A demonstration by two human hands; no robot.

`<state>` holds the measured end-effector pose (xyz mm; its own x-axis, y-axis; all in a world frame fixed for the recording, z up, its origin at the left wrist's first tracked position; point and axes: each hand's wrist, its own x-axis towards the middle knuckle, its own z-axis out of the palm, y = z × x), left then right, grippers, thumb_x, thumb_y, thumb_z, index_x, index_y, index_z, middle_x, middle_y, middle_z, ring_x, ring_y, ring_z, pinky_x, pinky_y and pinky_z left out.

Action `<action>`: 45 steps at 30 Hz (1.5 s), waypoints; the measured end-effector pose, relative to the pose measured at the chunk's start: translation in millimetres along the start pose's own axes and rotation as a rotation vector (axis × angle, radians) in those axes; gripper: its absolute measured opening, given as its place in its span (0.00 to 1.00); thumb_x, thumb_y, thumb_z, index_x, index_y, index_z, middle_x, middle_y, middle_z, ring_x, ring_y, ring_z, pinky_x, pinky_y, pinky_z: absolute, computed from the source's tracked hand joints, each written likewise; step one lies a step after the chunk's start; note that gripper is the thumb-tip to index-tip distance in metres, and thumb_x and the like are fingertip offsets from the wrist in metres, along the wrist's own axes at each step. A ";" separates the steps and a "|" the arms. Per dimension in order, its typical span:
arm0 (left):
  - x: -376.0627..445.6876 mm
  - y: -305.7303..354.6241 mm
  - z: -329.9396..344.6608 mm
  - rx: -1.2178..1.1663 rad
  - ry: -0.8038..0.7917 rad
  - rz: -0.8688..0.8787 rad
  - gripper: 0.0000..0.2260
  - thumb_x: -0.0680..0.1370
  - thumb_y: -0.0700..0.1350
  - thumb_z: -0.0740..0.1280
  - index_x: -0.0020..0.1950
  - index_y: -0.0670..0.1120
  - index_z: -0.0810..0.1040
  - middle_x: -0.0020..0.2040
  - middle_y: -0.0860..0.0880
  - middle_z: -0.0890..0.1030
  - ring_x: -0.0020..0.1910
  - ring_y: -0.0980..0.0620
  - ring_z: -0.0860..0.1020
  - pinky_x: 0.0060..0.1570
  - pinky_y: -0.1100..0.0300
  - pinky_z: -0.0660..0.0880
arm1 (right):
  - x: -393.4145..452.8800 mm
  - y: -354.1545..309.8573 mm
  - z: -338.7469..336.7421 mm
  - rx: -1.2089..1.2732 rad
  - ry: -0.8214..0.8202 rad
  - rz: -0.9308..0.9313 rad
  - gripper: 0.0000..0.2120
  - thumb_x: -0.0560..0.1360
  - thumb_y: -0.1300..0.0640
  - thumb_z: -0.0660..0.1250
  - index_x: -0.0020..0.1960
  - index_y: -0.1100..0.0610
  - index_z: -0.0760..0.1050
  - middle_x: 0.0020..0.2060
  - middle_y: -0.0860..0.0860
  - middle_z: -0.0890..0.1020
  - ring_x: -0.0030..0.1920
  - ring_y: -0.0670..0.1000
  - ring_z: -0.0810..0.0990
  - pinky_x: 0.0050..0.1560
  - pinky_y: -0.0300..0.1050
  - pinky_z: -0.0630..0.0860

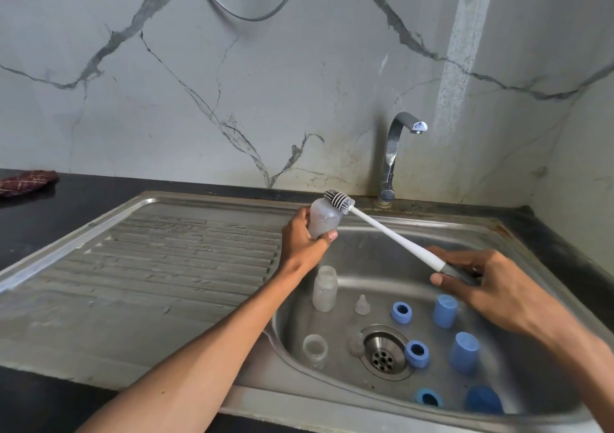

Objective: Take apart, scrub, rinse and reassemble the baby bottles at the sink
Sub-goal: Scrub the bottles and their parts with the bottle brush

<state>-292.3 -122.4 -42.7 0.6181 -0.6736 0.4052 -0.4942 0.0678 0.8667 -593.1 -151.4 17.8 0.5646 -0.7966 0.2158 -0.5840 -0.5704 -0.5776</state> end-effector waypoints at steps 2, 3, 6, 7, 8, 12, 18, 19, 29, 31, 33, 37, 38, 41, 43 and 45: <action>-0.6 0.3 -0.2 0.013 -0.012 0.006 0.23 0.64 0.50 0.76 0.57 0.47 0.78 0.50 0.50 0.84 0.48 0.50 0.83 0.49 0.49 0.81 | 0.0 0.0 -0.2 -0.003 -0.010 0.001 0.25 0.74 0.49 0.73 0.70 0.42 0.74 0.58 0.41 0.82 0.53 0.44 0.80 0.55 0.41 0.73; -1.7 0.0 1.8 0.024 -0.038 0.016 0.23 0.64 0.49 0.76 0.57 0.47 0.78 0.50 0.50 0.84 0.48 0.50 0.83 0.50 0.49 0.81 | -0.2 0.0 -0.3 -0.014 -0.015 -0.002 0.25 0.74 0.49 0.72 0.70 0.42 0.73 0.58 0.42 0.82 0.53 0.44 0.80 0.54 0.41 0.74; -5.6 -0.1 8.9 0.043 -0.096 0.022 0.25 0.62 0.52 0.75 0.57 0.47 0.78 0.50 0.50 0.85 0.49 0.51 0.83 0.50 0.51 0.81 | -0.9 -1.6 1.2 -0.058 -0.038 -0.013 0.25 0.75 0.49 0.72 0.71 0.41 0.72 0.55 0.44 0.83 0.50 0.46 0.81 0.49 0.39 0.75; -5.7 0.0 9.8 0.038 -0.092 0.020 0.25 0.62 0.53 0.75 0.57 0.47 0.78 0.50 0.50 0.85 0.49 0.51 0.83 0.50 0.51 0.81 | -0.6 -1.7 2.0 -0.053 -0.033 -0.009 0.25 0.75 0.49 0.72 0.70 0.41 0.72 0.54 0.44 0.84 0.49 0.46 0.81 0.48 0.39 0.76; -5.3 0.3 9.8 0.031 -0.084 0.022 0.25 0.62 0.52 0.75 0.57 0.47 0.78 0.50 0.50 0.85 0.48 0.51 0.83 0.50 0.51 0.81 | 0.2 -1.1 3.1 -0.039 -0.018 -0.005 0.25 0.75 0.49 0.72 0.70 0.42 0.73 0.54 0.44 0.84 0.49 0.46 0.82 0.48 0.39 0.76; -5.5 3.8 9.3 0.025 -0.093 0.050 0.24 0.63 0.51 0.75 0.57 0.47 0.78 0.50 0.50 0.85 0.49 0.50 0.83 0.50 0.51 0.81 | 2.8 3.0 4.5 -0.012 0.028 0.017 0.24 0.74 0.49 0.73 0.69 0.43 0.74 0.52 0.46 0.84 0.48 0.46 0.82 0.46 0.39 0.75; 1.9 -0.8 -0.2 -0.036 -0.022 -0.050 0.27 0.62 0.53 0.74 0.59 0.47 0.78 0.51 0.51 0.85 0.48 0.52 0.84 0.49 0.48 0.82 | 1.1 4.0 -0.1 0.001 -0.026 0.012 0.25 0.74 0.48 0.72 0.70 0.43 0.74 0.56 0.42 0.83 0.51 0.44 0.81 0.52 0.40 0.75; 1.5 -1.2 -0.4 -0.034 -0.026 -0.052 0.27 0.62 0.54 0.74 0.59 0.47 0.78 0.51 0.51 0.85 0.49 0.52 0.84 0.49 0.48 0.82 | 1.4 3.5 -0.3 0.002 -0.027 0.013 0.25 0.74 0.48 0.72 0.70 0.43 0.74 0.57 0.43 0.83 0.52 0.44 0.81 0.52 0.41 0.75; -0.5 -1.5 -0.8 -0.023 -0.010 -0.024 0.26 0.61 0.56 0.74 0.57 0.48 0.79 0.49 0.51 0.85 0.47 0.52 0.84 0.47 0.48 0.82 | 2.6 3.6 1.3 0.033 -0.022 0.010 0.23 0.74 0.49 0.73 0.69 0.43 0.75 0.60 0.40 0.81 0.54 0.42 0.80 0.55 0.38 0.74; -1.0 -3.4 -1.4 -0.030 -0.019 -0.038 0.28 0.60 0.58 0.73 0.58 0.49 0.79 0.49 0.52 0.85 0.47 0.52 0.84 0.47 0.47 0.82 | 2.8 3.7 2.9 0.036 -0.029 0.008 0.24 0.74 0.49 0.73 0.69 0.43 0.75 0.61 0.40 0.80 0.54 0.42 0.80 0.57 0.41 0.74; -7.5 2.1 3.8 0.001 -0.077 -0.006 0.27 0.62 0.56 0.74 0.59 0.49 0.79 0.50 0.52 0.85 0.48 0.52 0.84 0.49 0.49 0.82 | 2.5 4.2 4.7 0.046 -0.009 0.013 0.24 0.74 0.49 0.73 0.69 0.43 0.75 0.59 0.41 0.81 0.52 0.43 0.80 0.53 0.40 0.74; -12.5 12.4 12.0 0.001 -0.111 0.010 0.25 0.64 0.53 0.74 0.60 0.48 0.79 0.50 0.51 0.85 0.48 0.53 0.83 0.49 0.50 0.82 | 1.8 4.9 -0.2 0.042 0.030 0.021 0.22 0.75 0.50 0.73 0.68 0.44 0.76 0.54 0.41 0.83 0.49 0.41 0.80 0.44 0.32 0.72; -10.4 11.4 9.5 0.000 -0.084 -0.003 0.25 0.63 0.53 0.74 0.59 0.47 0.79 0.50 0.51 0.85 0.47 0.52 0.84 0.48 0.50 0.82 | 1.4 4.8 -1.0 0.041 0.023 0.013 0.22 0.74 0.51 0.73 0.67 0.43 0.76 0.54 0.41 0.83 0.49 0.40 0.80 0.44 0.30 0.71; -3.9 4.0 -0.3 0.000 -0.027 -0.054 0.24 0.62 0.53 0.74 0.56 0.47 0.81 0.48 0.51 0.85 0.46 0.52 0.84 0.48 0.49 0.82 | -0.7 2.4 -4.0 0.023 -0.012 -0.004 0.21 0.75 0.51 0.73 0.67 0.43 0.76 0.55 0.37 0.81 0.48 0.35 0.78 0.40 0.26 0.70; -5.3 2.9 -0.9 -0.006 -0.036 -0.062 0.24 0.62 0.54 0.74 0.56 0.47 0.81 0.48 0.52 0.85 0.46 0.52 0.84 0.48 0.48 0.82 | -1.2 1.8 -4.2 0.020 -0.020 0.005 0.22 0.75 0.50 0.72 0.68 0.43 0.75 0.54 0.41 0.82 0.48 0.40 0.79 0.39 0.27 0.68; -9.6 4.6 4.4 0.016 -0.083 -0.026 0.25 0.62 0.55 0.74 0.57 0.48 0.80 0.48 0.53 0.85 0.47 0.53 0.84 0.49 0.49 0.82 | -0.5 1.2 -2.0 0.024 -0.005 0.018 0.23 0.75 0.50 0.72 0.69 0.43 0.75 0.55 0.43 0.83 0.49 0.43 0.80 0.42 0.32 0.70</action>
<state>-303.2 -118.8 -43.9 0.5783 -0.7339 0.3562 -0.4887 0.0380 0.8717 -595.2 -152.1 18.6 0.5572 -0.8056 0.2015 -0.5801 -0.5512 -0.5997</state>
